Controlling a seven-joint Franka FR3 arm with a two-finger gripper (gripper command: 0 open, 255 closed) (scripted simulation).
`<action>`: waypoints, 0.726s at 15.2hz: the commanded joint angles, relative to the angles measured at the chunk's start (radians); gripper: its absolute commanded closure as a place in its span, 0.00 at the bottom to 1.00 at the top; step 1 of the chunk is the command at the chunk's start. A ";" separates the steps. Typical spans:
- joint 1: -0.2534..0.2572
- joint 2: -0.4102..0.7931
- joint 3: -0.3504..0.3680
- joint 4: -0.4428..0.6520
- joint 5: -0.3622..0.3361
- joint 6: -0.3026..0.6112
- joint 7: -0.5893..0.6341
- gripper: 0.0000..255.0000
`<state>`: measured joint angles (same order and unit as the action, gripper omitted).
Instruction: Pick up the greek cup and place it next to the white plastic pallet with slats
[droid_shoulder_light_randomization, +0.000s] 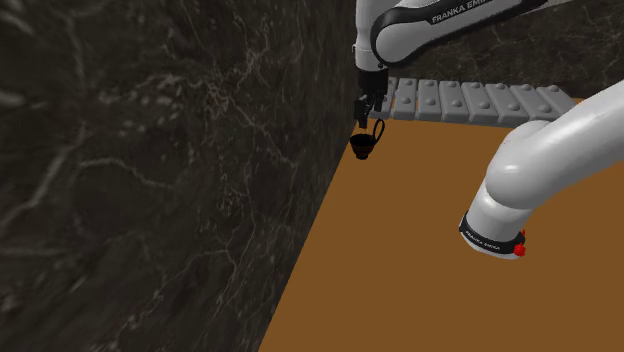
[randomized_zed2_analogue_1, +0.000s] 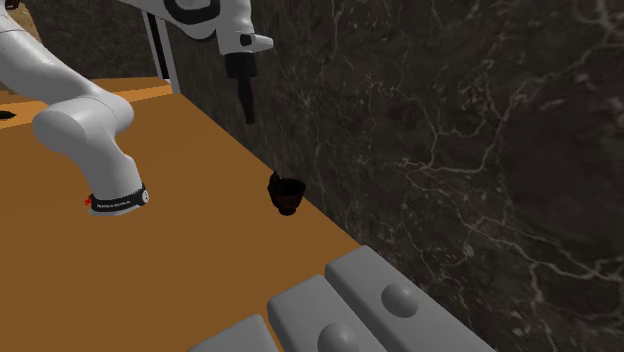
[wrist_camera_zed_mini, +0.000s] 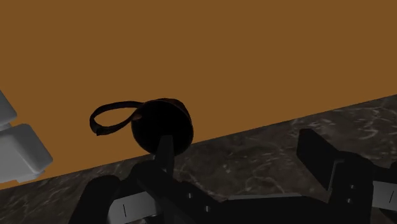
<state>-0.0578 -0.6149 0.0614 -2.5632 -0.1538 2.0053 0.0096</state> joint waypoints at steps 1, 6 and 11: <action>-0.017 0.057 0.015 -0.022 -0.037 0.084 0.030 0.00; -0.081 0.225 0.051 -0.040 -0.163 0.272 0.127 0.00; -0.139 0.360 0.075 -0.028 -0.288 0.389 0.224 0.00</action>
<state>-0.1833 -0.3079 0.1391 -2.5973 -0.4205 2.3692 0.2308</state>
